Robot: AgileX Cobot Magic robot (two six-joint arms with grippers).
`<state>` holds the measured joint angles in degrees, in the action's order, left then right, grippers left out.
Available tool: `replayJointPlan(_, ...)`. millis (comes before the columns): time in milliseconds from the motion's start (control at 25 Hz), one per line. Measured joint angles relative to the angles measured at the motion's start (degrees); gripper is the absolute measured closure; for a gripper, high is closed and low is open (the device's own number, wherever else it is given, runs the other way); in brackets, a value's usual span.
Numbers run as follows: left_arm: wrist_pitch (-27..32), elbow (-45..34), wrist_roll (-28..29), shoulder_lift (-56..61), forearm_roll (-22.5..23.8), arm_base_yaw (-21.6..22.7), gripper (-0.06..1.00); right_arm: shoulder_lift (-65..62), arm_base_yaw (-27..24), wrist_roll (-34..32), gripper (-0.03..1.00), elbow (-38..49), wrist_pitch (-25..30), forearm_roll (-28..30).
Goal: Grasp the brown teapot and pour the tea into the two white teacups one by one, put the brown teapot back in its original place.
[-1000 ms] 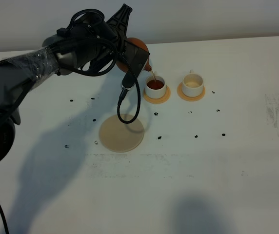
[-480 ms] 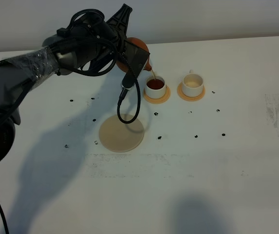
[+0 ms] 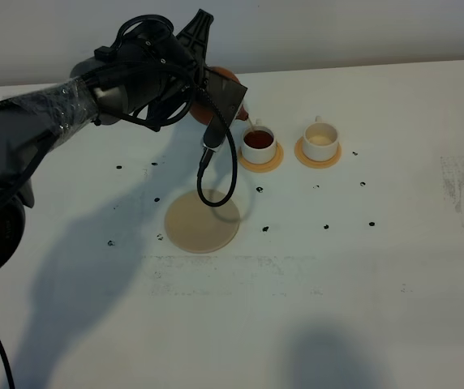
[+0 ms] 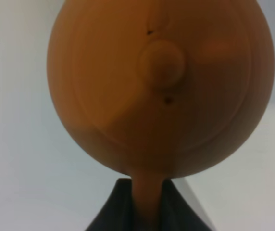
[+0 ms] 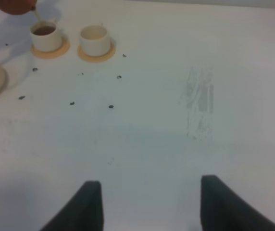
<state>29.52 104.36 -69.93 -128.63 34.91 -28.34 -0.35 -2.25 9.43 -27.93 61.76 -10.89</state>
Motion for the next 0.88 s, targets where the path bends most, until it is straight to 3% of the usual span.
replayJointPlan(560, 1.2, 0.0, 1.5, 0.0, -5.5, 0.0, 0.84, 0.0, 0.0, 0.0, 0.50, 0.0, 0.0, 0.0)
replayJointPlan(880, 4.2, 0.0, 2.5, 2.0, -11.2, 0.2, 0.84, 0.0, 0.0, 0.0, 0.50, 0.0, 0.0, 0.0)
